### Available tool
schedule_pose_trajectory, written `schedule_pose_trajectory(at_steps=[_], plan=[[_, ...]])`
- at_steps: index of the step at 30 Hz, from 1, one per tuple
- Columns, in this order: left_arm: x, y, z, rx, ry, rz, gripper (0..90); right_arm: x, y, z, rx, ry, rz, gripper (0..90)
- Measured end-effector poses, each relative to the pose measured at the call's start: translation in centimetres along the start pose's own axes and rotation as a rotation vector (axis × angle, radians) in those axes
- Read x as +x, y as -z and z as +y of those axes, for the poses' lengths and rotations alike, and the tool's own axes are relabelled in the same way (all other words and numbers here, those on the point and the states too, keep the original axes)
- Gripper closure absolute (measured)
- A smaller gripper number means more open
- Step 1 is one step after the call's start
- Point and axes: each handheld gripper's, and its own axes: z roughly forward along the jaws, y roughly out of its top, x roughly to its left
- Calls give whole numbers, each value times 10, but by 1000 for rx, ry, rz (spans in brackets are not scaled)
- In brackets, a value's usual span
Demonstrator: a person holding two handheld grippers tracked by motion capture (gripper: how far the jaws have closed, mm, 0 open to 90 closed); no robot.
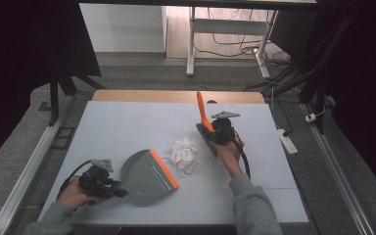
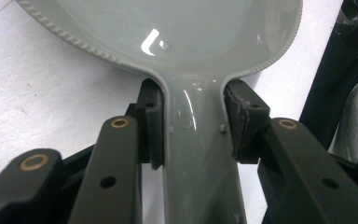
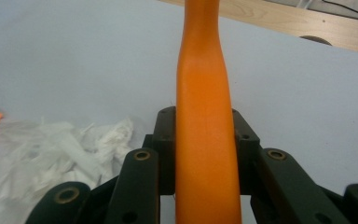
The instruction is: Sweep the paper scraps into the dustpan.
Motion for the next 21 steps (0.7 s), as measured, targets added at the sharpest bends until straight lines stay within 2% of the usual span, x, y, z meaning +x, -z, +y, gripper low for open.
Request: schedule_pose_trajectory(at_steps=[5,7,13,21], plan=[[1,-1,0,2,2,0,616,2,-15,4,35,0,2,697],[1,-2,0,-1,6,1,616,7,-24,6,47,2,12,697],[2,-4,1,-1,2,-2,616,17,-31,7,50,3,41,697],[3,-5,2,-1,3,-7,616,28,-32,6,55,20,61,698]])
